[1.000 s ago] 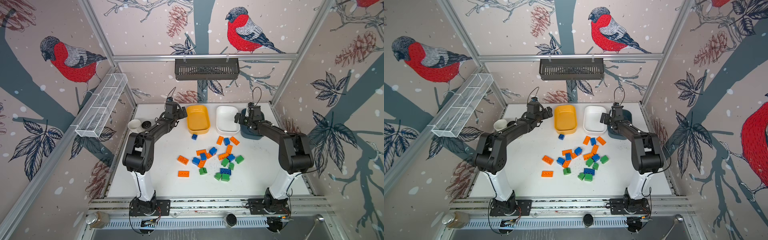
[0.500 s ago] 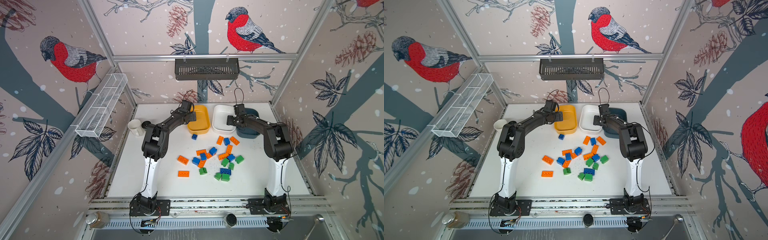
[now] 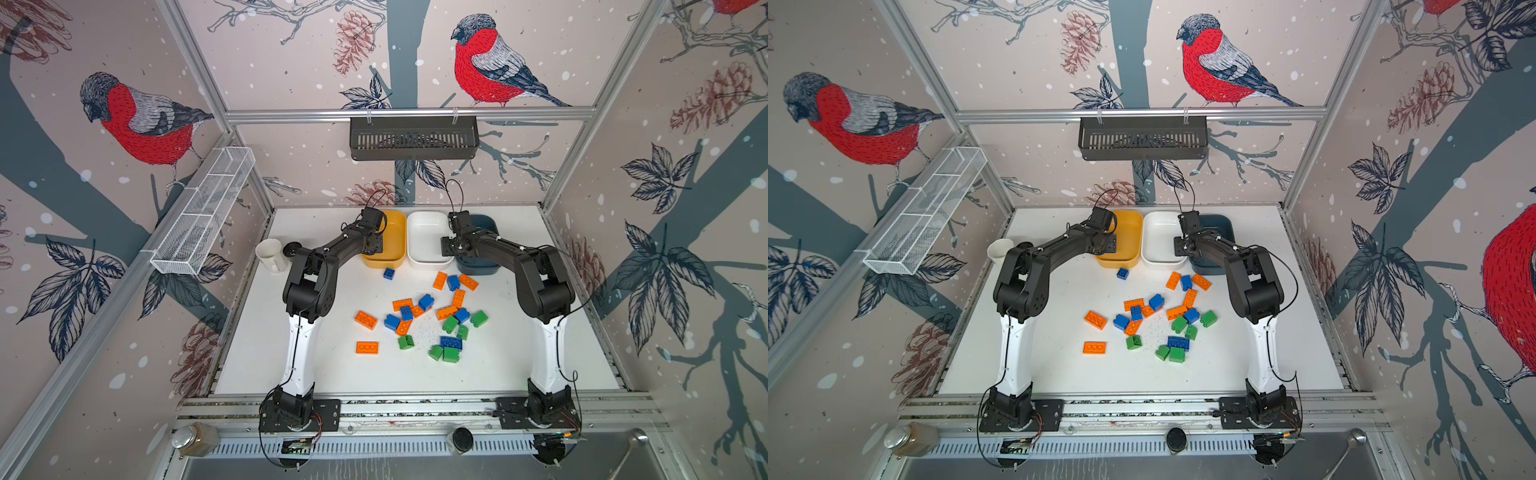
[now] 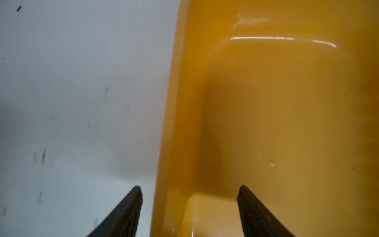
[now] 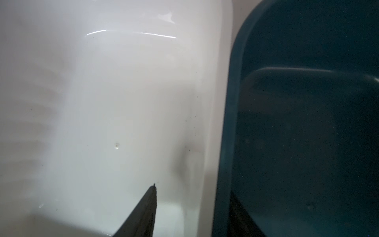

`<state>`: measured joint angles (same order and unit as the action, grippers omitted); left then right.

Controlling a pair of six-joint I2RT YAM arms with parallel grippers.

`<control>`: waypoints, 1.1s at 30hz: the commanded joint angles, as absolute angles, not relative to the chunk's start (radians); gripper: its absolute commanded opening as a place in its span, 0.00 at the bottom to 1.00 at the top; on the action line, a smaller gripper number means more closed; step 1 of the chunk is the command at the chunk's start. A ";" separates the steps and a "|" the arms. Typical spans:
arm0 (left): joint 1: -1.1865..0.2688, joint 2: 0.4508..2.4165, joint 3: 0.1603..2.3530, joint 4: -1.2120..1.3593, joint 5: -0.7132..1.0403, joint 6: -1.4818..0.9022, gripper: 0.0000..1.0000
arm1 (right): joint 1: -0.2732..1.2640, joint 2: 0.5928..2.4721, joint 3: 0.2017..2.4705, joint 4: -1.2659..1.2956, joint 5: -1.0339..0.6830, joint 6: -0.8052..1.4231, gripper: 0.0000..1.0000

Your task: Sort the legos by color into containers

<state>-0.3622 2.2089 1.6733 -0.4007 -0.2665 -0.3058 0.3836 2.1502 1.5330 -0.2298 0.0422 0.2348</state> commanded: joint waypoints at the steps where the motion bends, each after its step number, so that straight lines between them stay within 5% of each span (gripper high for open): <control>1: -0.362 2.166 1.624 -0.413 -0.255 -0.283 0.70 | 0.405 2.155 1.531 -0.286 0.033 0.223 0.51; 17: -0.367 1.930 1.300 -0.408 -0.216 -0.229 0.68 | 0.505 2.067 1.421 -0.341 0.084 0.408 0.53; 24: -0.365 1.936 1.358 -0.407 -0.216 -0.246 0.75 | 0.492 2.016 1.414 -0.300 0.128 0.437 0.59; 33: -0.340 2.062 1.493 -0.417 -0.209 -0.248 0.75 | 0.436 2.122 1.520 -0.261 0.097 0.398 0.50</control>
<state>-0.3531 2.0441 1.4635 -0.4076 -0.2161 -0.2398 0.4385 2.0975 1.4883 -0.2848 0.1024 0.4149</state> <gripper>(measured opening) 0.750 0.500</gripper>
